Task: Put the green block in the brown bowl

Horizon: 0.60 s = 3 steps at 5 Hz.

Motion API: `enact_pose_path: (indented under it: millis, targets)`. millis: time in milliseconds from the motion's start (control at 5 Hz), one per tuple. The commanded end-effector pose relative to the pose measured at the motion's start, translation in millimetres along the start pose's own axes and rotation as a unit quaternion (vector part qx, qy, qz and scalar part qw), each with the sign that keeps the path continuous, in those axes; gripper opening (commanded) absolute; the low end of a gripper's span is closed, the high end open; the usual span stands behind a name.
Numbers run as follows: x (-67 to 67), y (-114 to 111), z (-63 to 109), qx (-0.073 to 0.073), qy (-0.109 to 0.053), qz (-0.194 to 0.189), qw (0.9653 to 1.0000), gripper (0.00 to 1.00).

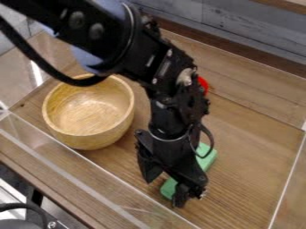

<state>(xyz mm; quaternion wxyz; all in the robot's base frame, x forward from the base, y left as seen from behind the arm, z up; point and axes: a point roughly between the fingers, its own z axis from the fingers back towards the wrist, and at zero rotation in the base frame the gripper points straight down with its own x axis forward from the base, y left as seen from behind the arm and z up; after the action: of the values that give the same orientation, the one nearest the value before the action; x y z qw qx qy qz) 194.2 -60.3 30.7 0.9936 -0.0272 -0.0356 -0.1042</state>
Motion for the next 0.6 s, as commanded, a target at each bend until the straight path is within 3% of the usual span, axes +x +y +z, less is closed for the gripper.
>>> enact_pose_path:
  millis: [0, 400]
  targets:
    - [19.6, -1.5, 4.1, 0.005, -0.023, 0.016, 0.9996, 1.00]
    - [25.7, 7.2, -5.2, 0.005, -0.029, 0.034, 0.9990, 1.00]
